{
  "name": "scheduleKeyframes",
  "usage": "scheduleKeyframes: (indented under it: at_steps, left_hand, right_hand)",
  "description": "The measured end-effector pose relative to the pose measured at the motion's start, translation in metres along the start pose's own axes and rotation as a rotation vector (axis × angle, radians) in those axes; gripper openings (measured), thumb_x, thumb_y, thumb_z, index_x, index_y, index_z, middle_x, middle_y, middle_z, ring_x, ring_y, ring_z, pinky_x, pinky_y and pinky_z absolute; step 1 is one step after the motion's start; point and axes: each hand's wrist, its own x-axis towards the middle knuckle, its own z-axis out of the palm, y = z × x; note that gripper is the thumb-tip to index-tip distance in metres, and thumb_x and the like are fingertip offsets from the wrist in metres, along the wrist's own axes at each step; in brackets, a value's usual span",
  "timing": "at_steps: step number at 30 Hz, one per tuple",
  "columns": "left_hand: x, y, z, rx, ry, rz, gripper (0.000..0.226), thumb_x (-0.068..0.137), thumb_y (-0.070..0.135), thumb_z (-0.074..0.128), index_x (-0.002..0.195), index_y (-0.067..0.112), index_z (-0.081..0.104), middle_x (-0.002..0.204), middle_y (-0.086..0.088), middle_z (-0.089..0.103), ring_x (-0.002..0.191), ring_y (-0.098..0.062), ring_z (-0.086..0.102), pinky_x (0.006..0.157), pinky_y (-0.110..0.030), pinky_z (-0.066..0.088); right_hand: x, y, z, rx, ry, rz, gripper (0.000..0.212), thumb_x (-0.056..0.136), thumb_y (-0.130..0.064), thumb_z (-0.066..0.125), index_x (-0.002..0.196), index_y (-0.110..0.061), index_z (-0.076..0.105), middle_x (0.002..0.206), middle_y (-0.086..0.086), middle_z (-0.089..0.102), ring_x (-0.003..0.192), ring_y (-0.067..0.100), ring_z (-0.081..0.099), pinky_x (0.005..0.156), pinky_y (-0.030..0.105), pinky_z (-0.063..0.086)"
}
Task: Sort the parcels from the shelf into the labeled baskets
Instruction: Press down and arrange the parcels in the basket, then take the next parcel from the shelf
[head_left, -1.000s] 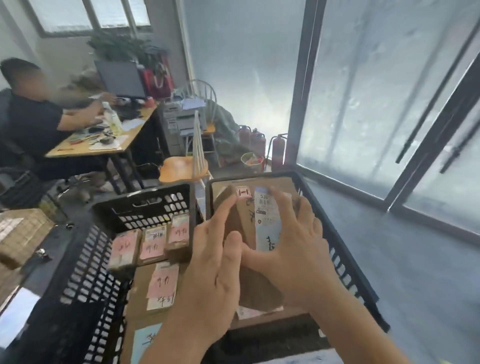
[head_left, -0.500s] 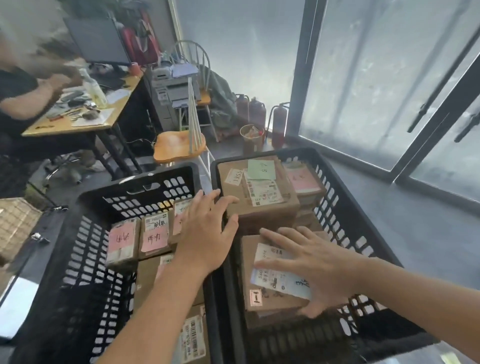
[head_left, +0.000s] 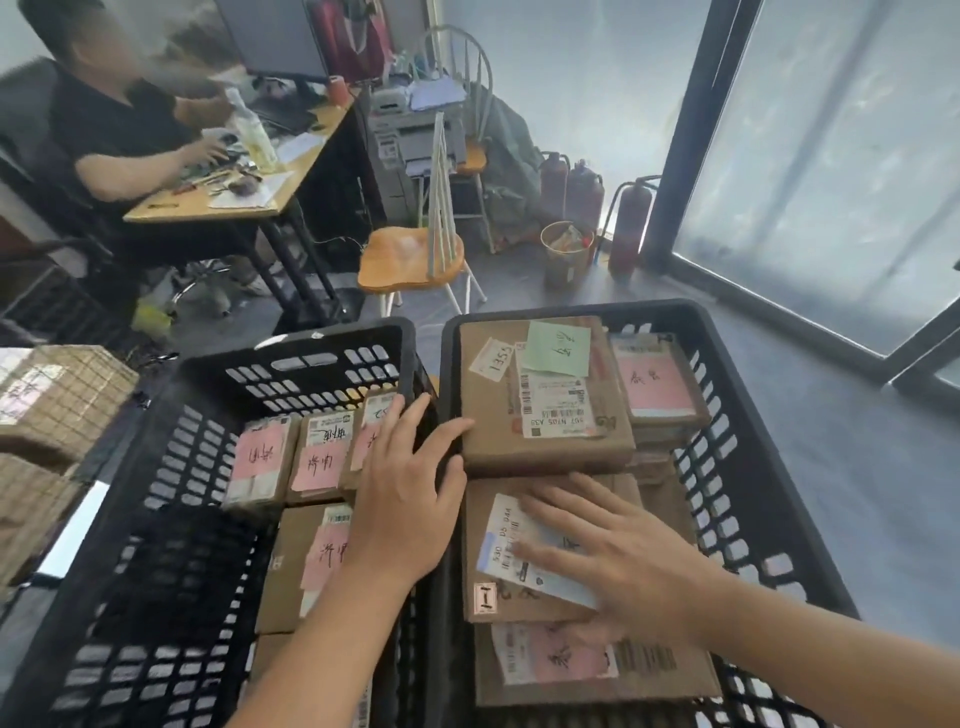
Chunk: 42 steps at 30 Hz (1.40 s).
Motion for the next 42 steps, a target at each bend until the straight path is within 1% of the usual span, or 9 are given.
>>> scheduleKeyframes:
  at_steps: [4,9,15,21,24,27,32,37,42]
  left_hand:
    - [-0.002,0.003,-0.003,0.020,-0.013,-0.020,0.044,0.103,0.043,0.043,0.146,0.045,0.050,0.168,0.001,0.030,0.161,-0.016,0.005,0.130,-0.045,0.011]
    - [-0.018,0.012,-0.018,0.032,0.009,-0.115,0.051,0.095,0.062,0.036,0.144,0.051,0.045,0.168,0.007,0.029,0.160,-0.015,0.008,0.129,-0.049,0.016]
    - [-0.052,0.014,-0.068,0.070,0.127,-0.231,0.054,0.095,0.066,0.044,0.147,0.051,0.040,0.168,0.009,0.028,0.160,-0.016,0.008,0.129,-0.049,0.019]
    - [-0.119,0.003,-0.134,0.137,0.255,-0.351,0.055,0.094,0.061,0.053,0.146,0.049,0.041,0.168,0.010,0.030,0.160,-0.019,0.010,0.127,-0.052,0.024]
    - [-0.165,-0.008,-0.163,0.224,0.317,-0.421,0.057,0.094,0.064,0.048,0.147,0.047,0.040,0.167,0.009,0.031,0.160,-0.021,0.012,0.125,-0.050,0.023]
    - [-0.221,-0.011,-0.189,0.254,0.391,-0.500,0.059,0.093,0.068,0.045,0.149,0.049,0.039,0.168,0.012,0.030,0.160,-0.020,0.013,0.125,-0.050,0.023]
    - [-0.338,-0.002,-0.228,0.250,0.558,-0.606,0.058,0.089,0.068,0.043,0.144,0.048,0.047,0.165,0.014,0.036,0.159,-0.016,0.018,0.125,-0.048,0.029]
    - [-0.486,0.023,-0.267,0.323,0.790,-0.752,0.048,0.091,0.059,0.052,0.137,0.046,0.057,0.157,0.019,0.045,0.154,-0.010,0.029,0.116,-0.032,0.032]
    - [-0.629,0.062,-0.297,0.379,0.953,-0.925,0.047,0.087,0.061,0.050,0.132,0.050,0.055,0.145,0.031,0.046,0.137,0.005,0.041,0.102,-0.020,0.036]
  right_hand:
    - [-0.004,-0.002,0.000,0.011,0.032,0.017,0.088,0.087,-0.086,0.046,0.159,-0.036,0.036,0.163,0.010,0.044,0.150,0.033,0.043,0.125,0.054,0.024]
    - [0.000,-0.015,-0.033,0.122,0.203,-0.029,0.072,0.098,-0.079,0.039,0.159,-0.042,0.033,0.167,0.001,0.037,0.155,0.026,0.034,0.127,0.049,0.029]
    - [0.044,-0.024,-0.104,0.269,0.466,-0.100,0.072,0.091,-0.066,0.060,0.154,-0.037,0.043,0.162,-0.006,0.042,0.151,0.018,0.036,0.125,0.037,0.028]
    - [0.084,-0.076,-0.150,0.234,0.506,-0.246,0.074,0.093,-0.066,0.054,0.159,-0.039,0.035,0.165,-0.009,0.037,0.155,0.015,0.027,0.127,0.033,0.015]
    - [0.088,-0.120,-0.166,0.240,0.497,-0.333,0.076,0.092,-0.069,0.047,0.160,-0.039,0.033,0.166,-0.006,0.036,0.156,0.018,0.027,0.128,0.044,0.024]
    - [0.086,-0.171,-0.178,0.209,0.507,-0.410,0.078,0.091,-0.073,0.050,0.160,-0.043,0.030,0.167,-0.008,0.034,0.156,0.018,0.025,0.129,0.045,0.023]
    - [0.069,-0.270,-0.198,0.226,0.548,-0.560,0.079,0.089,-0.073,0.055,0.158,-0.043,0.032,0.165,-0.009,0.035,0.152,0.016,0.030,0.122,0.034,0.020]
    - [0.035,-0.398,-0.213,0.352,0.502,-0.787,0.081,0.089,-0.071,0.058,0.159,-0.049,0.026,0.168,-0.016,0.026,0.153,0.010,0.027,0.119,0.030,0.024]
    - [-0.008,-0.535,-0.225,0.537,0.426,-1.042,0.080,0.086,-0.066,0.064,0.157,-0.052,0.031,0.165,-0.028,0.025,0.150,-0.003,0.025,0.112,0.017,0.026]
